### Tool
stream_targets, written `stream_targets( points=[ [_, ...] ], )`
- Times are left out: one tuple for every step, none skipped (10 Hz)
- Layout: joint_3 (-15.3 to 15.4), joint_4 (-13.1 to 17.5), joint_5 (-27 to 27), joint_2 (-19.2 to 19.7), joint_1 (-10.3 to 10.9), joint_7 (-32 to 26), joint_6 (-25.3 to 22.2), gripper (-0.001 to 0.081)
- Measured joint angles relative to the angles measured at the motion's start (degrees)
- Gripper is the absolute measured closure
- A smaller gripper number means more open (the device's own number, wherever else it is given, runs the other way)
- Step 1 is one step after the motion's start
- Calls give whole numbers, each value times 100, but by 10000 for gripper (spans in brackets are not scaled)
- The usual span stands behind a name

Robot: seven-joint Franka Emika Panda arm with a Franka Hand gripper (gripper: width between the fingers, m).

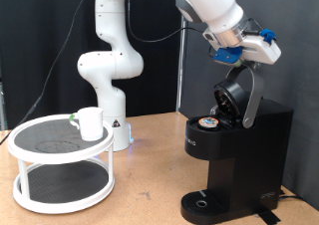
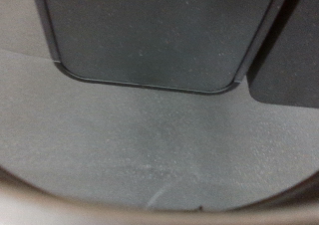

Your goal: Make a cup of coffee with the keurig machine

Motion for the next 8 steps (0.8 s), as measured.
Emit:
stream_targets(
  points=[
    [-3,-87,30,-80,-23,-74,176,801],
    [-4,-179,80,-157,-35,-133,435,801],
    [-13,-248,125,-217,-57,-169,666,801],
    [-45,-280,161,-259,-93,-217,802,801],
    [-103,-284,171,-279,-138,-266,807,801],
    [-163,-284,171,-286,-187,-289,744,801],
    [-228,-281,166,-286,-226,-297,614,801],
    [-288,-276,151,-286,-274,-317,435,801]
  ],
)
